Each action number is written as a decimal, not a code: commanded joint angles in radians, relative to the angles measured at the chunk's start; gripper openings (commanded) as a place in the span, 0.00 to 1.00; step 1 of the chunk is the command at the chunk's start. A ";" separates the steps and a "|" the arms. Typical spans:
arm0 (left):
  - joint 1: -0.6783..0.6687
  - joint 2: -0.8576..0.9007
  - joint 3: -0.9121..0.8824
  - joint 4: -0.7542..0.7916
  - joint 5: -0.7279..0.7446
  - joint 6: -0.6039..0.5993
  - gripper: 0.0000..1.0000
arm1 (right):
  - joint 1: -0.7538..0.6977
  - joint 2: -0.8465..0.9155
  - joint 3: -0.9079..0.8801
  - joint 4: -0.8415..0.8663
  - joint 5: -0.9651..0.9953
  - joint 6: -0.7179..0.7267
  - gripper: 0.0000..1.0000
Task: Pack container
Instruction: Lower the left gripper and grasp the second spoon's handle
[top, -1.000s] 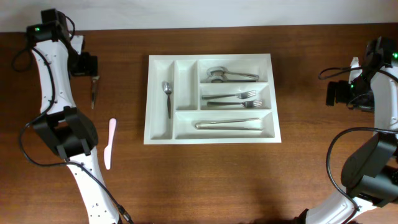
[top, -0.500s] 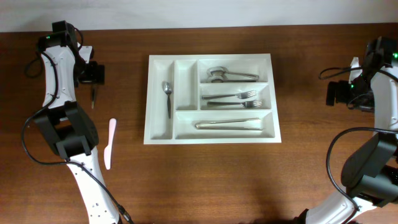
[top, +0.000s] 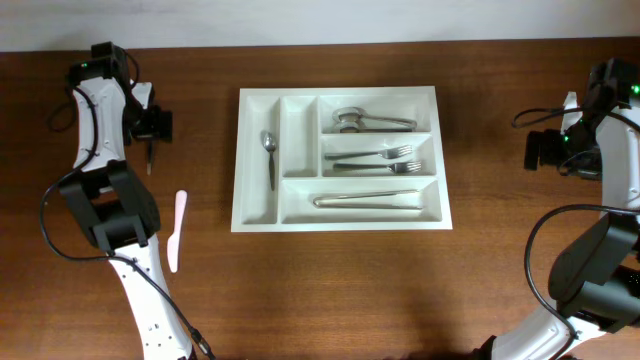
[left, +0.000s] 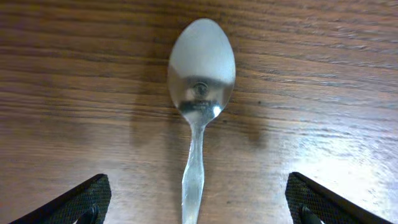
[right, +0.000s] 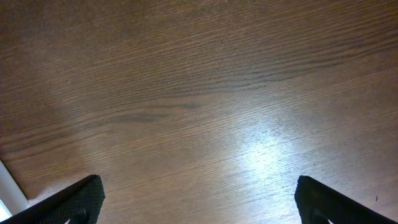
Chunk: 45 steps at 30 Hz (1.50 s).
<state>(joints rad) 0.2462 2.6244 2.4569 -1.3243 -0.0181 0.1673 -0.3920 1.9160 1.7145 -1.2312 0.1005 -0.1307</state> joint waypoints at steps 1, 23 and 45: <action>0.001 0.031 -0.009 -0.003 0.016 -0.021 0.92 | 0.005 -0.008 -0.002 0.002 0.008 0.004 0.99; 0.001 0.032 -0.018 0.004 0.016 -0.047 0.58 | 0.005 -0.008 -0.002 0.002 0.008 0.004 0.99; 0.001 0.089 -0.021 -0.025 0.015 -0.046 0.36 | 0.005 -0.008 -0.002 0.002 0.008 0.004 0.99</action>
<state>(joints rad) 0.2459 2.6530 2.4458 -1.3457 -0.0078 0.1196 -0.3920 1.9160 1.7145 -1.2312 0.1005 -0.1307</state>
